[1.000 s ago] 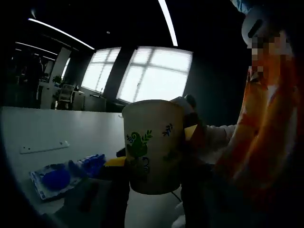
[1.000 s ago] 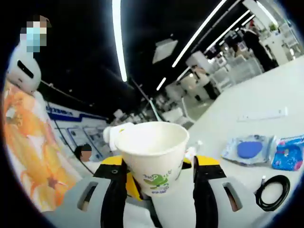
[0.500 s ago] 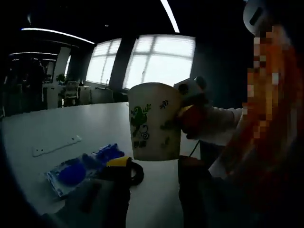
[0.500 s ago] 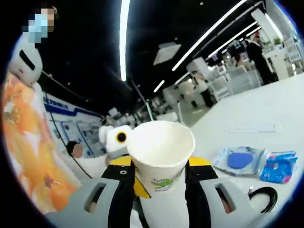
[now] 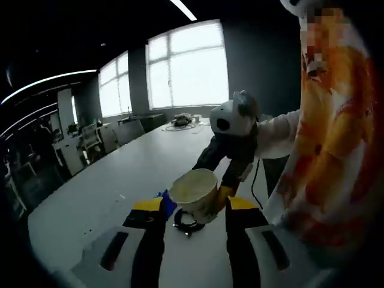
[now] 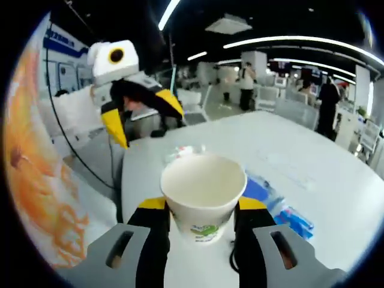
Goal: Arrange the tabletop items into an orderly group along one side of the table until the central work area is clear of visible clutter.
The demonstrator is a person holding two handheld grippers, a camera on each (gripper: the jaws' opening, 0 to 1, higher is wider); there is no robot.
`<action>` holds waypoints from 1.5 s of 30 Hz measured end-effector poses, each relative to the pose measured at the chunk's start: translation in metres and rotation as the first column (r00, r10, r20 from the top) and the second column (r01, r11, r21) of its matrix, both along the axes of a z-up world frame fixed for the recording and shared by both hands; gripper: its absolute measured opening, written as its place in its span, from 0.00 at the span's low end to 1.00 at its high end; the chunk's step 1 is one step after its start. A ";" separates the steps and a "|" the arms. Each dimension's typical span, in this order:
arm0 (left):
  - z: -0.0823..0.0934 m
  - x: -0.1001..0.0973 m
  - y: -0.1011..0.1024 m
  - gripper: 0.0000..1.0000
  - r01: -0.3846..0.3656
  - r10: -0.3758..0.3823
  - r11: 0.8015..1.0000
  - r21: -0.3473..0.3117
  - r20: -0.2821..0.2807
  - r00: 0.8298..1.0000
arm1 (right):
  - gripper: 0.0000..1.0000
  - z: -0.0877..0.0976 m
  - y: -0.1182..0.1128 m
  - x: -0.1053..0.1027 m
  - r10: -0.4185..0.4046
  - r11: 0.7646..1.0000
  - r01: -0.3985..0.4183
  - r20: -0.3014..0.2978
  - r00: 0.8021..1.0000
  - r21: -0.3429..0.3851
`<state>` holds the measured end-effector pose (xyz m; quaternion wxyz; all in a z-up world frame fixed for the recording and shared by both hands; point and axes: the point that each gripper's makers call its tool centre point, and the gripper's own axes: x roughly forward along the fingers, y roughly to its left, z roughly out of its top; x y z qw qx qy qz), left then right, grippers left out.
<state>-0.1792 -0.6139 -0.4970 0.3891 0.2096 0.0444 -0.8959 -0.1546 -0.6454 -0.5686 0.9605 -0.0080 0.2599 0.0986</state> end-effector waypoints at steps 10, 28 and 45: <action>-0.032 -0.016 -0.014 0.00 0.060 -0.069 0.987 0.149 0.056 0.996 | 0.41 -0.007 0.012 0.007 0.037 0.992 -0.043 -0.050 0.998 -0.121; -0.062 0.032 0.000 0.00 -0.114 0.068 0.981 0.158 0.269 0.961 | 0.47 -0.027 0.014 0.004 0.029 0.993 -0.039 -0.087 0.996 -0.113; -0.088 0.121 0.006 0.00 -0.366 0.290 0.922 0.129 0.396 0.871 | 0.64 -0.072 -0.021 -0.058 -0.257 0.954 0.288 -0.263 0.930 0.084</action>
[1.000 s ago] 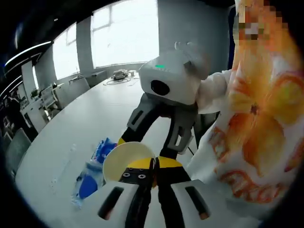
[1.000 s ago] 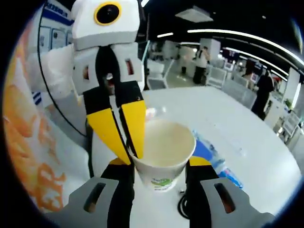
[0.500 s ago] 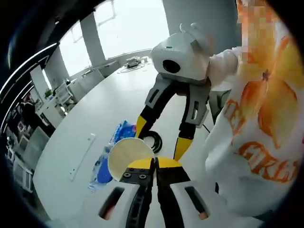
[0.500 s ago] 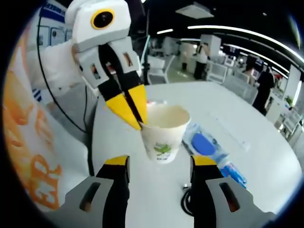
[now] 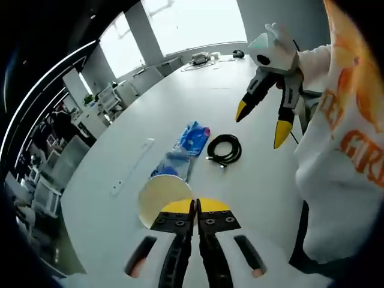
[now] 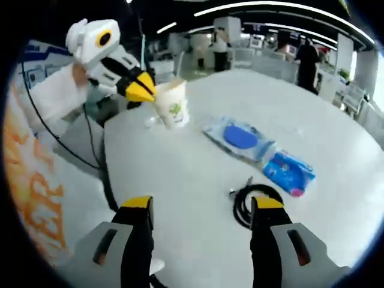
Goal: Arrange the tabletop items into an orderly group along one side of the table until the central work area is clear of visible clutter.
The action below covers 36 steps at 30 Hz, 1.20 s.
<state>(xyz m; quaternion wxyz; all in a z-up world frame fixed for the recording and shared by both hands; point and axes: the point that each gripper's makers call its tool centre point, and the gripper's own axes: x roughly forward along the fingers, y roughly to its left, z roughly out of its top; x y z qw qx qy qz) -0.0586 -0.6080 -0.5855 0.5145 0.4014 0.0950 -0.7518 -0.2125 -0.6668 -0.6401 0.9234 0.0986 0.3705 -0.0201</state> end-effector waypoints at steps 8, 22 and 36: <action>-0.020 0.046 0.000 0.00 -0.057 0.057 0.998 0.000 0.071 0.996 | 0.64 -0.007 -0.009 -0.024 -0.141 0.982 0.139 0.006 0.990 0.126; -0.034 0.110 -0.033 0.00 -0.204 0.202 0.979 -0.024 -0.067 0.977 | 0.63 -0.015 -0.009 -0.029 -0.163 0.976 0.166 -0.037 0.986 0.139; -0.077 0.139 -0.065 0.00 -0.202 0.204 0.978 0.058 -0.038 0.978 | 0.61 -0.026 -0.008 -0.036 -0.185 0.968 0.199 -0.101 0.978 0.154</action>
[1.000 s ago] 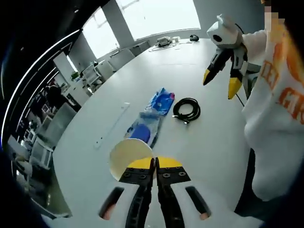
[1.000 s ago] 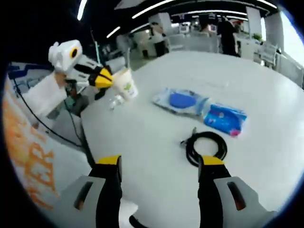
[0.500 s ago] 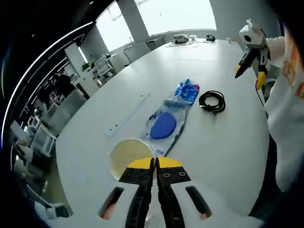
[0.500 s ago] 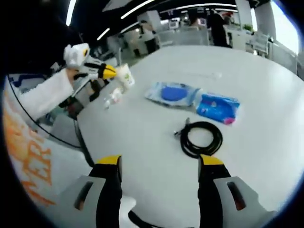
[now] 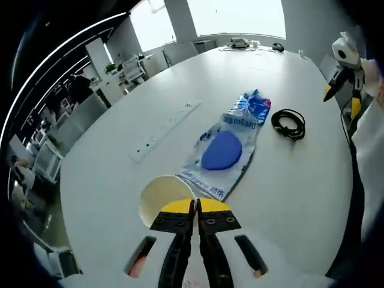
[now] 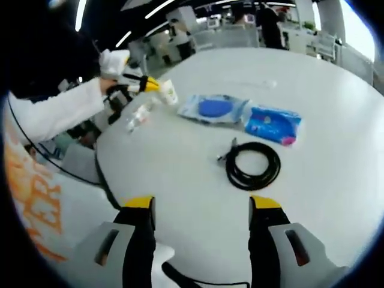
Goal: Arrange the tabletop items into an orderly group along one side of the table until the central work area is clear of visible clutter.
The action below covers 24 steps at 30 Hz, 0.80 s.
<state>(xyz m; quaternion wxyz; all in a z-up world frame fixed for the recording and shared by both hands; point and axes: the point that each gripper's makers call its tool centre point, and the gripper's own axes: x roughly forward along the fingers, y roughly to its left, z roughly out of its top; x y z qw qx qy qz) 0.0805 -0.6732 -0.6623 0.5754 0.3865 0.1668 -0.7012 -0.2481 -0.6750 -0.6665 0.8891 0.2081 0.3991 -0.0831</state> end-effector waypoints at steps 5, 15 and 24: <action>-0.011 0.004 -0.006 0.00 -0.018 0.018 1.000 0.015 -0.022 1.000 | 0.61 0.000 -0.005 0.000 -0.016 1.000 0.016 -0.008 1.000 0.000; -0.031 0.002 -0.004 0.00 -0.013 0.014 0.999 0.039 -0.023 1.000 | 0.61 0.000 -0.003 0.010 0.032 0.999 -0.032 -0.024 0.999 -0.007; -0.029 0.004 -0.008 0.00 -0.053 0.054 0.998 0.025 -0.049 0.997 | 0.62 0.000 -0.005 0.013 0.034 0.999 -0.034 -0.018 0.999 -0.006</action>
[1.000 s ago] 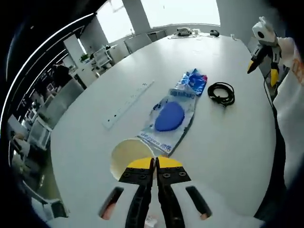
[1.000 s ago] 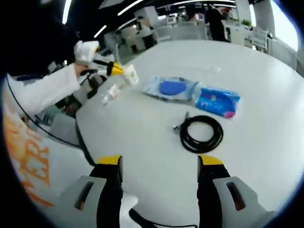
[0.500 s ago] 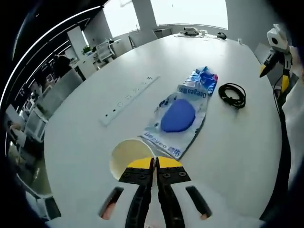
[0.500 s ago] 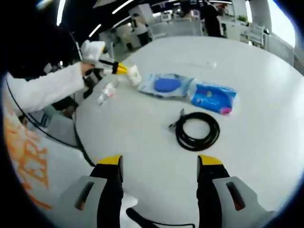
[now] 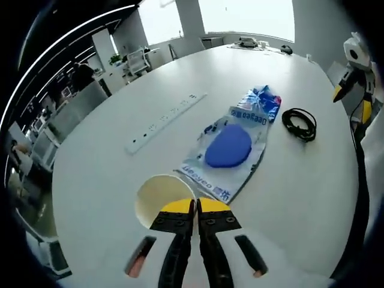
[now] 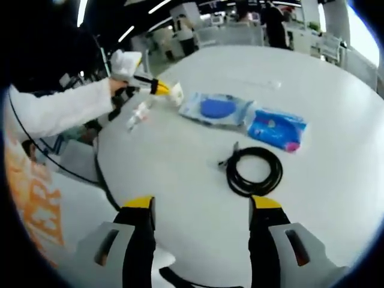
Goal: Arrange the tabletop items into an orderly group along one side of the table until the central work area is clear of visible clutter.
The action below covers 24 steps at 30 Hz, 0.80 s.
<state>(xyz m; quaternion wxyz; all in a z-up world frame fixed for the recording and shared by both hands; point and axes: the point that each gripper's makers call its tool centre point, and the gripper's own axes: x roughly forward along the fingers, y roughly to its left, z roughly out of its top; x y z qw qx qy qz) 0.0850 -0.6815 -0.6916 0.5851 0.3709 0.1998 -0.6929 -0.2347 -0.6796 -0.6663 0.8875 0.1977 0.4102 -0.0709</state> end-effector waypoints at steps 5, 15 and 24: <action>-0.001 -0.001 -0.001 0.00 -0.020 0.020 1.000 -0.008 -0.030 0.999 | 0.61 -0.002 -0.002 -0.005 -0.004 1.000 0.004 -0.004 1.000 -0.002; 0.004 -0.004 -0.001 0.28 -0.085 0.081 0.996 -0.039 -0.083 0.993 | 0.61 -0.002 -0.005 -0.011 -0.021 1.000 0.021 -0.005 1.000 -0.004; 0.016 -0.001 0.001 0.50 -0.157 0.146 0.984 -0.086 -0.123 0.982 | 0.61 -0.002 -0.003 -0.009 -0.014 1.000 0.014 0.001 1.000 -0.007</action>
